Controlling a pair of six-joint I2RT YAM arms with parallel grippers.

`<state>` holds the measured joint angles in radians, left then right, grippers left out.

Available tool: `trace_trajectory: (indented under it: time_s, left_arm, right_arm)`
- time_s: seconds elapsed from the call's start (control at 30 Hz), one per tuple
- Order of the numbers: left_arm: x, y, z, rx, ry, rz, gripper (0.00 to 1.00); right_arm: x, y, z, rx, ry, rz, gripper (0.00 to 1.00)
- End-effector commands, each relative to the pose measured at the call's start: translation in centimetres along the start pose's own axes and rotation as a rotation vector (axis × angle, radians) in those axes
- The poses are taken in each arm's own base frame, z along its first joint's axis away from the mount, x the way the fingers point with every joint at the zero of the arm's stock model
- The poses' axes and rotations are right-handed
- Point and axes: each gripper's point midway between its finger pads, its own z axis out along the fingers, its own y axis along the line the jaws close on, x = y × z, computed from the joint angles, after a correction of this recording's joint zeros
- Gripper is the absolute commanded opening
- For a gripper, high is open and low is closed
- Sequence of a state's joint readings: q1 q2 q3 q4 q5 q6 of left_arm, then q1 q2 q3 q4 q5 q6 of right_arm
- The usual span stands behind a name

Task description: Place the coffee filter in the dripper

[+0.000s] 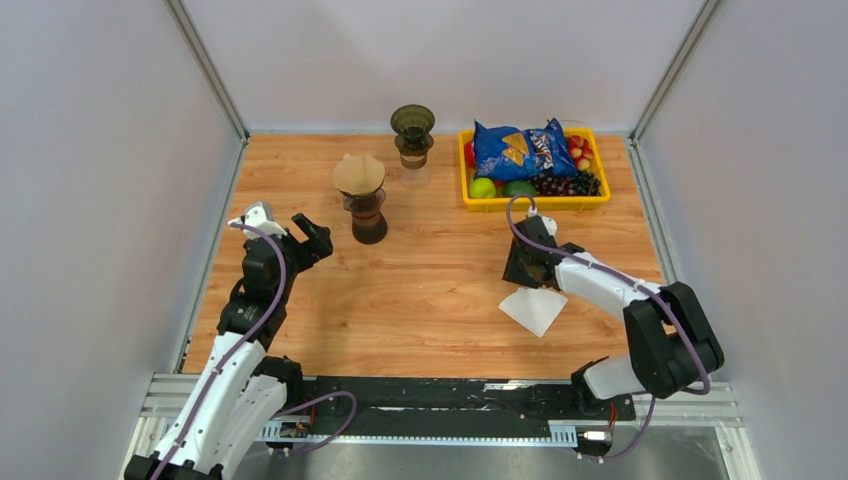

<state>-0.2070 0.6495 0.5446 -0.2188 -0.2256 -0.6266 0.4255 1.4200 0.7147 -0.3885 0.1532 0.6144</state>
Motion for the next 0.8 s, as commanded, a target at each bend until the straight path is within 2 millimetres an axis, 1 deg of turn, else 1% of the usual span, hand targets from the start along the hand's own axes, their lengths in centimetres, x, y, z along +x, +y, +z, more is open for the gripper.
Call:
trace_trajectory:
  time_s: [0.0,0.07,0.1,0.13,0.23,0.3,0.37,0.5,0.77]
  left_arm:
    - [-0.9,-0.2,-0.2,0.01,-0.033,-0.016,1.0]
    - [-1.0,-0.2,-0.3,0.007,-0.04,-0.016,1.0]
    - [-1.0,-0.1,-0.2,0.004,-0.041,-0.015,1.0]
    - [-1.0,-0.1,-0.3,0.004,-0.043,-0.015,1.0]
    - [-1.1,-0.1,-0.3,0.005,-0.045,-0.016,1.0]
    - [-1.1,-0.1,-0.3,0.005,-0.044,-0.015,1.0]
    - [-1.1,-0.1,-0.3,0.007,-0.045,-0.017,1.0]
    - [-1.0,-0.2,-0.3,0.008,-0.042,-0.017,1.0]
    - [-1.1,-0.2,-0.3,0.008,-0.044,-0.017,1.0]
  right_arm:
    - [-2.9,1.3,-1.9,-0.008,-0.077,0.034,0.4]
    - [-3.8,-0.3,-3.0,0.066,-0.123,0.031,0.44]
    - [-3.9,-1.2,-3.5,0.105,-0.135,0.03,0.47]
    - [-3.8,-2.0,-4.0,0.137,-0.145,0.032,0.48]
    - [-2.9,-4.3,-4.9,0.193,-0.137,0.056,0.52]
    - [-1.7,-5.9,-4.9,0.224,-0.118,0.084,0.57]
    - [-1.0,-7.2,-4.9,0.243,-0.11,0.117,0.61]
    - [0.3,-7.3,-4.7,0.228,-0.064,0.119,0.63]
    - [2.6,-8.3,-2.9,0.287,0.032,0.111,0.65]
